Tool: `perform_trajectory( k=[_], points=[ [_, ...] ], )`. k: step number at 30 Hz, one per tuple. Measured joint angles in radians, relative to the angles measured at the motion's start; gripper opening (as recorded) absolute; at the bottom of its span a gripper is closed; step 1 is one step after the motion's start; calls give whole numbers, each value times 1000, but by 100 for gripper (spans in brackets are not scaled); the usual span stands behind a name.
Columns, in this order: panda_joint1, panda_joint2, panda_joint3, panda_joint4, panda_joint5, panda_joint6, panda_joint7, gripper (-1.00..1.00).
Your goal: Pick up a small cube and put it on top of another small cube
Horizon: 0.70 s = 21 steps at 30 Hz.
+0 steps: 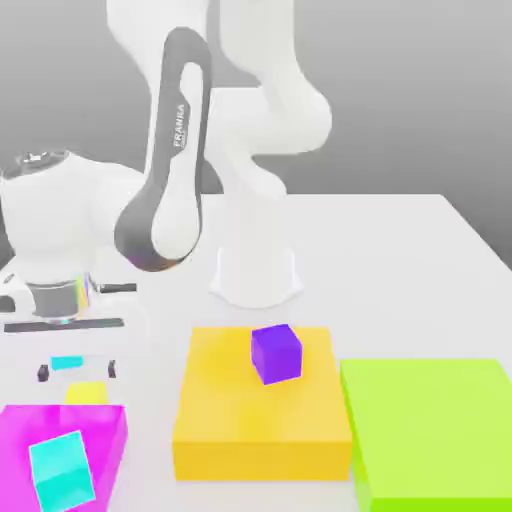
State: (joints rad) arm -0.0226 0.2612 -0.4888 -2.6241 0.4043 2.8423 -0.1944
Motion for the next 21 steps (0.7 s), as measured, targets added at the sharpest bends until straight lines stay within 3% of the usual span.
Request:
perform_trajectory(
  k=[5,6,13,21],
  points=[
    [-131,118,163,34,154,79,-119,0],
    [-147,131,182,38,170,88,-131,-100],
    [-144,129,178,37,167,85,-128,-100],
    [18,-47,-35,-16,-77,-28,57,-100]
  ],
)
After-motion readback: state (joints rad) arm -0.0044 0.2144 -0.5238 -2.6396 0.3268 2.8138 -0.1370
